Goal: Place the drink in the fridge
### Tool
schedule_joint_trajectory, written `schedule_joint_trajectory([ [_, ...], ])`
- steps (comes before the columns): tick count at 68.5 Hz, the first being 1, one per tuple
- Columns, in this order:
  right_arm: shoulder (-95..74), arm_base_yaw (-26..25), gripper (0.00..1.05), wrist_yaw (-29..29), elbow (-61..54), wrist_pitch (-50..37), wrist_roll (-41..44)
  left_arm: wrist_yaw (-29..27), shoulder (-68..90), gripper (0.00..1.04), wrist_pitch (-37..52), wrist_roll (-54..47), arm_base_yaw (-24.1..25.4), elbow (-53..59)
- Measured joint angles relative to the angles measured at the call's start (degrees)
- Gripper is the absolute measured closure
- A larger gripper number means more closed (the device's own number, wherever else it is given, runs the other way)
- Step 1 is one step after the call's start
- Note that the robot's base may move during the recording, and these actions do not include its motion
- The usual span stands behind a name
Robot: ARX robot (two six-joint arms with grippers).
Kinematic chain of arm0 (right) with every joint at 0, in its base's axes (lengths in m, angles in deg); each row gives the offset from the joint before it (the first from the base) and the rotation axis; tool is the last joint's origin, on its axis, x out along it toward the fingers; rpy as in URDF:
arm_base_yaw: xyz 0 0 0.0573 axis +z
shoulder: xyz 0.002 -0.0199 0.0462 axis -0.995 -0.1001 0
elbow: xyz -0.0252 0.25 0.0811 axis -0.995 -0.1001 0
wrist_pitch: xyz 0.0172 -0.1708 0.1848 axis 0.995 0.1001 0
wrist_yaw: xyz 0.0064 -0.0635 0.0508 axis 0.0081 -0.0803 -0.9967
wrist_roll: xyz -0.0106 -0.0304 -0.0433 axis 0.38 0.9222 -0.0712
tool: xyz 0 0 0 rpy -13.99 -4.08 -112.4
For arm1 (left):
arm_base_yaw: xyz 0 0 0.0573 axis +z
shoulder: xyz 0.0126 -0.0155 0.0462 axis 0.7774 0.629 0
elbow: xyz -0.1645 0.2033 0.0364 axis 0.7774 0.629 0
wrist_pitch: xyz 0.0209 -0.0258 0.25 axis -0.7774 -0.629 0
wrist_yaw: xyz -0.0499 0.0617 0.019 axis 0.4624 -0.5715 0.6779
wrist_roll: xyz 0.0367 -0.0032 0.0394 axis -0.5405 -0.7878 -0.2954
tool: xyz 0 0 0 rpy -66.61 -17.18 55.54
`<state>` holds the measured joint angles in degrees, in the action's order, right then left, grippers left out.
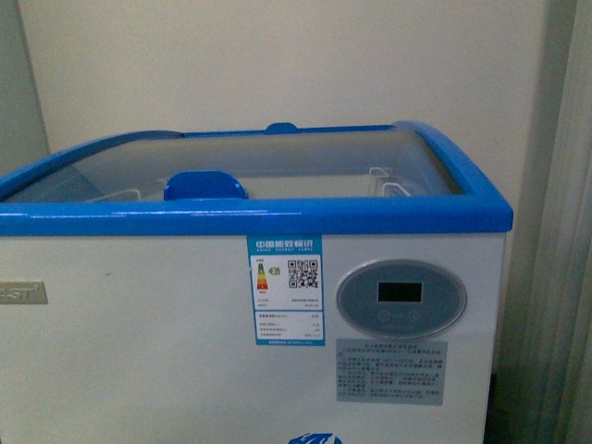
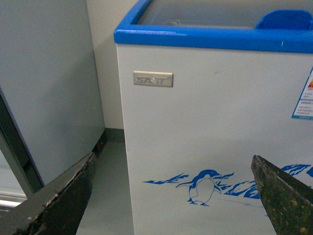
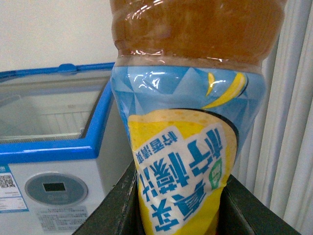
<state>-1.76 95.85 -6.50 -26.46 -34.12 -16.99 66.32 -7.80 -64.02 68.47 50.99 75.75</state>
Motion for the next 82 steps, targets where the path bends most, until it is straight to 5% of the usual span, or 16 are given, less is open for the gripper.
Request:
schedule_joint_trajectory([
  [33, 0.0, 0.0, 0.72, 0.0, 0.0, 0.0, 0.0, 0.0, 0.0, 0.08, 0.0, 0.0, 0.0, 0.0],
  [39, 0.0, 0.0, 0.72, 0.0, 0.0, 0.0, 0.0, 5.0, 4.7, 0.08, -3.2, 4.5, 1.4, -2.0],
  [52, 0.0, 0.0, 0.72, -0.1, 0.0, 0.0, 0.0, 13.9, 38.4, 0.08, 23.4, 8.0, 1.2, -10.5],
  [63, 0.0, 0.0, 0.72, 0.0, 0.0, 0.0, 0.0, 23.0, 62.5, 0.08, 40.4, -3.5, -2.8, -23.5],
  [82, 0.0, 0.0, 0.72, 0.0, 0.0, 0.0, 0.0, 34.1, 83.1, 0.08, 30.9, -38.1, -6.4, -42.9],
])
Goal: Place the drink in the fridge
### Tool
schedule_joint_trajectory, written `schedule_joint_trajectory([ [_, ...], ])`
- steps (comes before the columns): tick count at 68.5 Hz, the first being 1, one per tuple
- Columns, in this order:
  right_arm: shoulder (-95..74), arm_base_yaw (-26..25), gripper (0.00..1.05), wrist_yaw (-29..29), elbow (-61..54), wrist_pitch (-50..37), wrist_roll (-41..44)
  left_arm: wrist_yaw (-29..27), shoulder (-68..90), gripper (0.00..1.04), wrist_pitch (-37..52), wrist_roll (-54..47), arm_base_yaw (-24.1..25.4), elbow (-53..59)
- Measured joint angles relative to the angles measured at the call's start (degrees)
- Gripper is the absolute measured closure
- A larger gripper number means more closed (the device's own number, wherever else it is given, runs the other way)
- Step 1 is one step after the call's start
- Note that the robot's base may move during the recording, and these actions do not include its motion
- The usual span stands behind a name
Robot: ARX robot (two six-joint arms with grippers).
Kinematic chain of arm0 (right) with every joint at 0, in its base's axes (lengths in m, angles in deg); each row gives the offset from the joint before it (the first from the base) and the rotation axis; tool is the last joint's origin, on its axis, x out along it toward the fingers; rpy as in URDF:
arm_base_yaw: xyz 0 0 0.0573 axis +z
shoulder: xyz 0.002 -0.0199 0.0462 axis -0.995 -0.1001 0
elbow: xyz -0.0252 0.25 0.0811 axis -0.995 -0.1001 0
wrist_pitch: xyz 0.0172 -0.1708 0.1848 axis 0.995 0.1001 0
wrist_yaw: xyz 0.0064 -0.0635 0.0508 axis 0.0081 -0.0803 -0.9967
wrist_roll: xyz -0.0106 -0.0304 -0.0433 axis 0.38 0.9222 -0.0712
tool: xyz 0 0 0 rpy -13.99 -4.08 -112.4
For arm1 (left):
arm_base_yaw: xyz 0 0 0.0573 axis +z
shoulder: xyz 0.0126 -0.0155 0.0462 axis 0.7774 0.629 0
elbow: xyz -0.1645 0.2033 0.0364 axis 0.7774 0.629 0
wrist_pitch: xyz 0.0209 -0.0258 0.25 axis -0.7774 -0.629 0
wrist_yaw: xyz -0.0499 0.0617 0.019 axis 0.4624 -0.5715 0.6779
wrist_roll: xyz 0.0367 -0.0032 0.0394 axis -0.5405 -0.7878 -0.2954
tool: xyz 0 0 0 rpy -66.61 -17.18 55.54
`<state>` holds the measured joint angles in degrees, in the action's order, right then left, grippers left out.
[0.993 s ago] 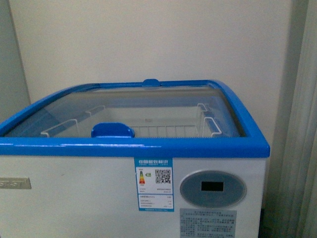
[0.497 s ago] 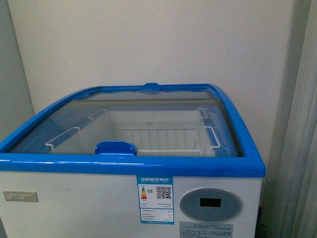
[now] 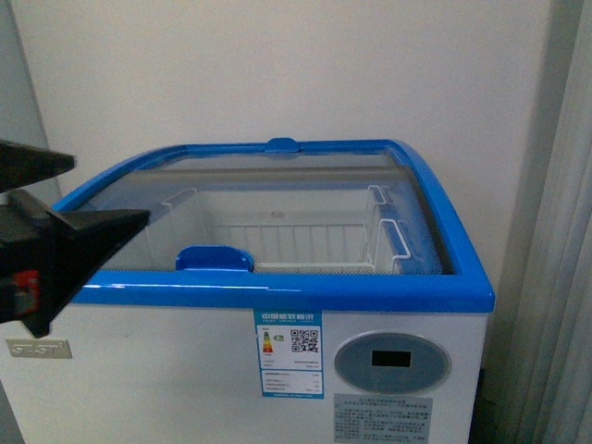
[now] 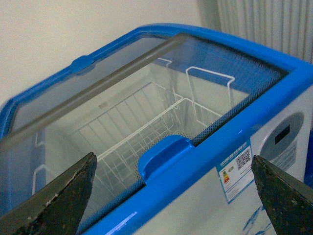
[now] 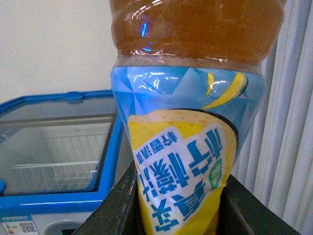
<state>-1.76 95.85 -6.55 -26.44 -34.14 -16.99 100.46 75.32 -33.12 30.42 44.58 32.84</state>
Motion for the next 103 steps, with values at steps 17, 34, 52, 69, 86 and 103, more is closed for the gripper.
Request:
schedule_joint_trajectory([
  [17, 0.0, 0.0, 0.72, 0.0, 0.0, 0.0, 0.0, 2.5, 9.2, 0.08, -15.8, -25.8, -1.2, -11.6],
  [34, 0.0, 0.0, 0.72, 0.0, 0.0, 0.0, 0.0, 1.5, 15.8, 0.08, -20.7, -34.2, -1.7, -19.1],
  [52, 0.0, 0.0, 0.72, 0.0, 0.0, 0.0, 0.0, -0.1, 21.3, 0.08, -22.4, -35.5, -1.4, -26.5],
  [69, 0.0, 0.0, 0.72, 0.0, 0.0, 0.0, 0.0, -1.6, 27.2, 0.08, -23.6, -36.4, -1.4, -33.9],
  [86, 0.0, 0.0, 0.72, 0.0, 0.0, 0.0, 0.0, -3.0, 36.4, 0.08, -23.1, -36.3, -1.9, -46.9],
  [103, 0.0, 0.0, 0.72, 0.0, 0.0, 0.0, 0.0, -11.5, 48.8, 0.08, -17.8, -36.8, -2.7, -65.0],
])
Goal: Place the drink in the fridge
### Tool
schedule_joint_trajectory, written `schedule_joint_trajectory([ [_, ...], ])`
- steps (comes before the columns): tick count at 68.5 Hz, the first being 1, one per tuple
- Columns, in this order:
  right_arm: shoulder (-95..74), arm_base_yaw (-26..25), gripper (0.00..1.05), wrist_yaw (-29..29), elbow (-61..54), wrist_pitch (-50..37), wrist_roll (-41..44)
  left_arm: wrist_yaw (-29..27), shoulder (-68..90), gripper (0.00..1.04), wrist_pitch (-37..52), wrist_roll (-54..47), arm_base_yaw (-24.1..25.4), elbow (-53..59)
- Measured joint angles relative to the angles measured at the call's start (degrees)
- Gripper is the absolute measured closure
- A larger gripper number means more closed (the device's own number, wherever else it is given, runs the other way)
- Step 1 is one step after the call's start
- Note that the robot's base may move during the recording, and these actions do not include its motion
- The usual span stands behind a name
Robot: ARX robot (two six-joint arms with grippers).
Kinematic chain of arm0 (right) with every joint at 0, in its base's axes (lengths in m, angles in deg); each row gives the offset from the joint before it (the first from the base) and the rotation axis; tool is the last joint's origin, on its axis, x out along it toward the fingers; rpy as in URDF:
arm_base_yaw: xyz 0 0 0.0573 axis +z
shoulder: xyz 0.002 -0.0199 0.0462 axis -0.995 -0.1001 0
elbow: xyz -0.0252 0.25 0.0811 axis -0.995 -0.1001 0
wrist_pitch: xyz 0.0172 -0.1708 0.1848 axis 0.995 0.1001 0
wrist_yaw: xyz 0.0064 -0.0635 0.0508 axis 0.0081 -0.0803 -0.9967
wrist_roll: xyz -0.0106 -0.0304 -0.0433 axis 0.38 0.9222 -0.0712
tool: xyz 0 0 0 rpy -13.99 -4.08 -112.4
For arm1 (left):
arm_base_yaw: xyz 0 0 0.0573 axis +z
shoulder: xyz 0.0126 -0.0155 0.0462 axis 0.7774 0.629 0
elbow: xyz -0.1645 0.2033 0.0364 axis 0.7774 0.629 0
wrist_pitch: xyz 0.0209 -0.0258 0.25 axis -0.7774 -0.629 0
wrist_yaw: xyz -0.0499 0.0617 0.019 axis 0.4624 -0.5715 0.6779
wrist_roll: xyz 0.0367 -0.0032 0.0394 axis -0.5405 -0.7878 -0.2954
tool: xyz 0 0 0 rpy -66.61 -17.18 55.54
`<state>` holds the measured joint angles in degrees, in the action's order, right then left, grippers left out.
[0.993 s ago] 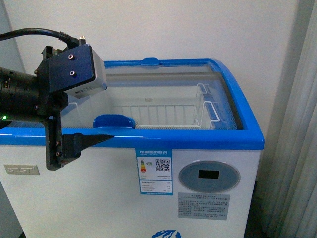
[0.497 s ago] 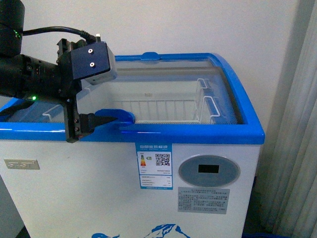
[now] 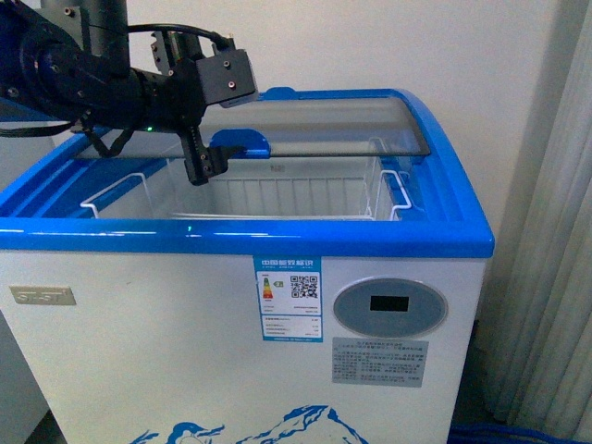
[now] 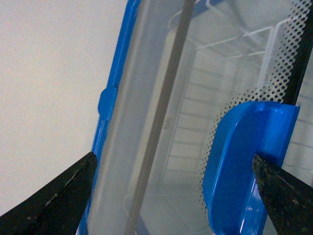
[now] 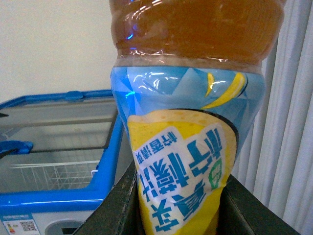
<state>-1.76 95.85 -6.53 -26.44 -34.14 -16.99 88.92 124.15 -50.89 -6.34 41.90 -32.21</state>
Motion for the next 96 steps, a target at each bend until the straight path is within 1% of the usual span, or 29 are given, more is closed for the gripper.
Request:
schedule_joint_trajectory([
  [19, 0.0, 0.0, 0.72, 0.0, 0.0, 0.0, 0.0, -7.8, 13.1, 0.08, 0.9, -0.2, -1.4, -20.5],
  [23, 0.0, 0.0, 0.72, 0.0, 0.0, 0.0, 0.0, -10.4, 16.0, 0.08, 2.3, 0.0, -1.7, -24.9],
  [28, 0.0, 0.0, 0.72, 0.0, 0.0, 0.0, 0.0, -13.7, 17.2, 0.08, 4.5, 1.4, -1.9, -26.7],
  [29, 0.0, 0.0, 0.72, 0.0, 0.0, 0.0, 0.0, -15.2, 17.3, 0.08, 5.4, 1.9, -1.9, -26.7],
  [34, 0.0, 0.0, 0.72, 0.0, 0.0, 0.0, 0.0, -19.7, 16.8, 0.08, 7.9, 5.5, -2.0, -25.9],
  [38, 0.0, 0.0, 0.72, 0.0, 0.0, 0.0, 0.0, -24.3, 14.3, 0.08, 9.9, 10.4, -2.0, -22.0],
  [41, 0.0, 0.0, 0.72, 0.0, 0.0, 0.0, 0.0, -25.8, 12.5, 0.08, 10.0, 13.4, -2.0, -19.4],
  [47, 0.0, 0.0, 0.72, 0.0, 0.0, 0.0, 0.0, -27.9, 6.5, 0.08, 10.7, 21.1, -2.1, -10.6],
  [50, 0.0, 0.0, 0.72, 0.0, 0.0, 0.0, 0.0, -29.0, 2.7, 0.08, 9.7, 25.5, -2.3, -5.6],
  [54, 0.0, 0.0, 0.72, 0.0, 0.0, 0.0, 0.0, -28.3, -3.9, 0.08, 8.8, 32.4, -2.6, 3.0],
  [60, 0.0, 0.0, 0.72, 0.0, 0.0, 0.0, 0.0, -25.0, -15.5, 0.08, 9.1, 44.6, -3.3, 17.3],
  [64, 0.0, 0.0, 0.72, 0.0, 0.0, 0.0, 0.0, -22.9, -22.6, 0.09, 8.7, 49.5, -3.6, 25.4],
  [65, 0.0, 0.0, 0.72, 0.0, 0.0, 0.0, 0.0, -23.5, -24.1, 0.1, 9.1, 50.8, -3.8, 27.2],
  [68, 0.0, 0.0, 0.72, 0.0, 0.0, 0.0, 0.0, -29.2, -31.2, 0.18, 15.1, 58.4, -4.0, 36.5],
  [70, 0.0, 0.0, 0.72, 0.0, 0.0, 0.0, 0.0, -30.7, -34.2, 0.22, 17.9, 60.4, -3.9, 40.5],
  [71, 0.0, 0.0, 0.72, -0.1, 0.0, 0.0, 0.0, -31.6, -37.1, 0.25, 20.4, 62.8, -3.6, 44.3],
  [75, 0.0, 0.0, 0.72, 0.0, 0.0, 0.0, 0.0, -32.1, -43.6, 0.34, 25.0, 67.6, -2.4, 53.0],
  [76, 0.0, 0.0, 0.72, 0.1, 0.0, 0.0, 0.0, -32.1, -45.7, 0.38, 26.3, 68.8, -1.9, 55.9],
  [80, -0.2, -0.4, 0.72, -0.5, 0.1, 0.5, 0.1, -32.1, -49.9, 0.46, 28.6, 70.9, -0.6, 62.6],
  [83, -1.6, -3.4, 0.72, -8.2, 3.3, 8.2, 1.2, -32.0, -51.9, 0.54, 29.8, 72.1, 0.3, 67.0],
  [84, -2.7, -5.2, 0.72, -13.3, 5.6, 13.2, 2.1, -31.9, -52.2, 0.55, 30.1, 72.4, 0.5, 68.0],
  [86, -3.7, -6.8, 0.72, -17.9, 7.9, 17.7, 3.1, -31.5, -52.9, 0.61, 30.7, 72.9, 0.9, 70.9],
  [87, -4.8, -8.0, 0.72, -21.8, 9.9, 21.7, 4.0, -31.4, -53.1, 0.62, 30.9, 73.1, 1.0, 71.7],
  [88, -5.3, -8.5, 0.72, -23.4, 10.8, 23.4, 4.5, -31.1, -53.5, 0.66, 31.3, 73.3, 1.1, 73.6],
  [91, -6.8, -8.9, 0.72, -29.0, 13.6, 29.3, 6.8, -30.3, -54.2, 0.71, 31.8, 73.6, 1.2, 76.0],
  [92, -7.1, -8.8, 0.72, -29.6, 14.2, 30.3, 7.1, -29.8, -54.6, 0.75, 32.1, 73.8, 1.3, 77.4],
  [94, -8.1, -8.1, 0.72, -33.0, 15.3, 32.2, 9.0, -29.5, -55.2, 0.78, 32.5, 73.8, 1.3, 78.7],
  [96, -10.4, -6.6, 0.72, -34.3, 16.3, 31.9, 12.3, -29.0, -57.1, 0.87, 33.3, 74.1, 1.9, 81.5],
])
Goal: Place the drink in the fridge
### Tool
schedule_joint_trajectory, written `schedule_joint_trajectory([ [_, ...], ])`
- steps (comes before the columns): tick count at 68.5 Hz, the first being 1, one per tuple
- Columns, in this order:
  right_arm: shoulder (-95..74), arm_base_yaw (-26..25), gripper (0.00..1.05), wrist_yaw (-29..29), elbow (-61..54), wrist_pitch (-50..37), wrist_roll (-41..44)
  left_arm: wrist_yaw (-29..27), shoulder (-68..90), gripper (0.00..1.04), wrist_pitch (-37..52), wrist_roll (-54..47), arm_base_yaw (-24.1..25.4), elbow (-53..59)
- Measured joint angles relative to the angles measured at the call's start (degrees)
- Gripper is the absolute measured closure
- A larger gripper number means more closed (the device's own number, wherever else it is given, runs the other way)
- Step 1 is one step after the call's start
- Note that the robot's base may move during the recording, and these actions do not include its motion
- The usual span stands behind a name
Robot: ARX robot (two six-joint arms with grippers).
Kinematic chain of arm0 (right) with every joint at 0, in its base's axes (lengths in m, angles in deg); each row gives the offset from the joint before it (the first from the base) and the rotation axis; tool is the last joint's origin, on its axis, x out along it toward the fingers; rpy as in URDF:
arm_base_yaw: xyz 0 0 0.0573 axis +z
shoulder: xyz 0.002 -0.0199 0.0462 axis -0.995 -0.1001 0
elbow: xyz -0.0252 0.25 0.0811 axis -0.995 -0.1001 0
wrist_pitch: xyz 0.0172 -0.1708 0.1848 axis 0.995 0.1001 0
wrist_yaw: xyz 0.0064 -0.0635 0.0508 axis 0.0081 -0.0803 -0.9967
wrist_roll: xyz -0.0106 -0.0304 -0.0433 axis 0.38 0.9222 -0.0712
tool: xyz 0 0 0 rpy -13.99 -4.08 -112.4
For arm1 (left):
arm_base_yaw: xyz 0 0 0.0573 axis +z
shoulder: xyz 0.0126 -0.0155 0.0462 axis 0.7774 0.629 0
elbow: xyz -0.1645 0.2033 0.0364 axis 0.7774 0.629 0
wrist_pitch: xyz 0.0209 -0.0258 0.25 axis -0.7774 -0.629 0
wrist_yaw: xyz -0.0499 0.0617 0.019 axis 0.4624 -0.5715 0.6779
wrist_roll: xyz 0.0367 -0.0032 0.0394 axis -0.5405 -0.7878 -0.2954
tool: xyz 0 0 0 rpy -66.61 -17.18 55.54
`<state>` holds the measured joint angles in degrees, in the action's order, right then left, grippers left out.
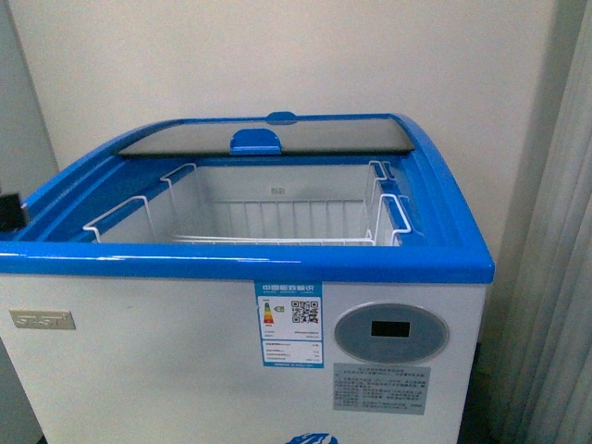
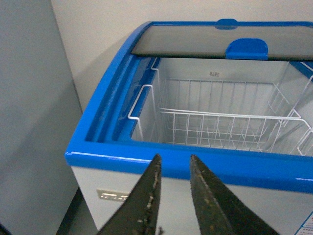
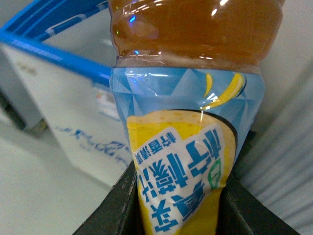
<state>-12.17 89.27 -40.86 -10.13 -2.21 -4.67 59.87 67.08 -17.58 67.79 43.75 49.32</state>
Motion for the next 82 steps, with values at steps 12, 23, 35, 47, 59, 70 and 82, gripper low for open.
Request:
schedule_joint_trajectory([
  [12, -22.6, 8.7, 0.72, 1.6, 11.8, -8.3, 24.7, 1.8, -8.7, 1.02, 1.8, 0.5, 2.4, 9.6],
  [23, -41.4, 12.4, 0.72, 5.3, 24.2, -6.3, 40.0, 3.3, -13.5, 1.02, 1.5, 0.5, 3.5, 14.1],
  [35, -61.5, 15.1, 0.72, 12.8, 39.9, -2.0, 53.6, 6.1, -18.6, 1.02, 0.0, 0.5, 7.0, 17.7],
  [47, -74.7, 18.5, 0.72, 15.3, 54.9, -1.9, 59.0, 6.4, -24.3, 1.02, -2.9, 0.5, 7.0, 20.6],
  [59, -82.8, 20.0, 0.72, 17.8, 64.2, -2.3, 65.7, 6.4, -30.1, 1.02, -6.4, 0.5, 7.0, 22.8],
  [70, -88.8, 19.8, 0.72, 18.6, 69.4, -1.0, 66.7, 6.4, -33.2, 1.02, -6.1, 0.5, 7.0, 25.5],
  [82, -93.6, 19.5, 0.72, 19.0, 70.2, -4.0, 67.6, 6.4, -38.7, 1.02, -11.1, 0.5, 7.0, 26.4],
])
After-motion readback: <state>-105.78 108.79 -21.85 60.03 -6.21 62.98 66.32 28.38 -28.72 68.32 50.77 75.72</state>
